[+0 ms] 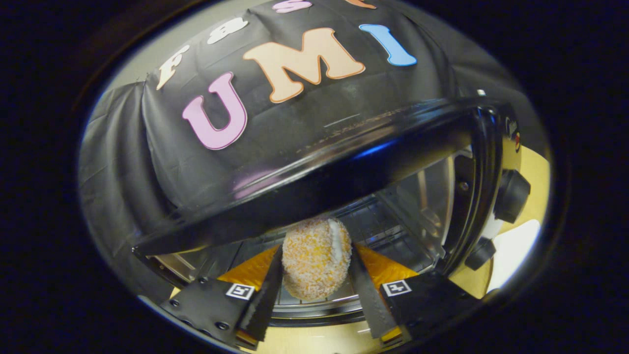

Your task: Open the toaster oven, put the food inside, and close the toaster oven door.

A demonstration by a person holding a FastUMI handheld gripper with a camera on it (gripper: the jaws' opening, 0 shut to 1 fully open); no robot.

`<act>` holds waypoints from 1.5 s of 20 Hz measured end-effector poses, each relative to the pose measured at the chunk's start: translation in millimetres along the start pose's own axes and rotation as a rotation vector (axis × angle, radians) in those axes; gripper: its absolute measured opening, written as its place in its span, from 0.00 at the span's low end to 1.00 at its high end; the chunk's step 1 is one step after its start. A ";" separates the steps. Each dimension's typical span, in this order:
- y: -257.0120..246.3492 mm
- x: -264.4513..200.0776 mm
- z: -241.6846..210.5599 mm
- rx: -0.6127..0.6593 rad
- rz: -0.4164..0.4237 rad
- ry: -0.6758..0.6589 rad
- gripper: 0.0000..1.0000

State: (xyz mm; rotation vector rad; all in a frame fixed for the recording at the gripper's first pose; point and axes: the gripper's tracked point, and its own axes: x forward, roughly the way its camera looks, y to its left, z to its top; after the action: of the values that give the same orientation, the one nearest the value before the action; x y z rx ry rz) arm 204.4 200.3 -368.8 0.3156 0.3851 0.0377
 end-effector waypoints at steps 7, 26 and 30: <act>11.8 -84.0 23.2 -0.117 0.063 -0.112 0.99; -71.6 -258.5 -110.3 -0.196 0.055 0.098 0.99; -71.0 -253.5 -118.2 -0.173 0.063 0.119 1.00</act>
State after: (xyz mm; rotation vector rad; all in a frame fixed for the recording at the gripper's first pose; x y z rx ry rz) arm -76.5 143.4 -402.5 0.1545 0.4863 0.1511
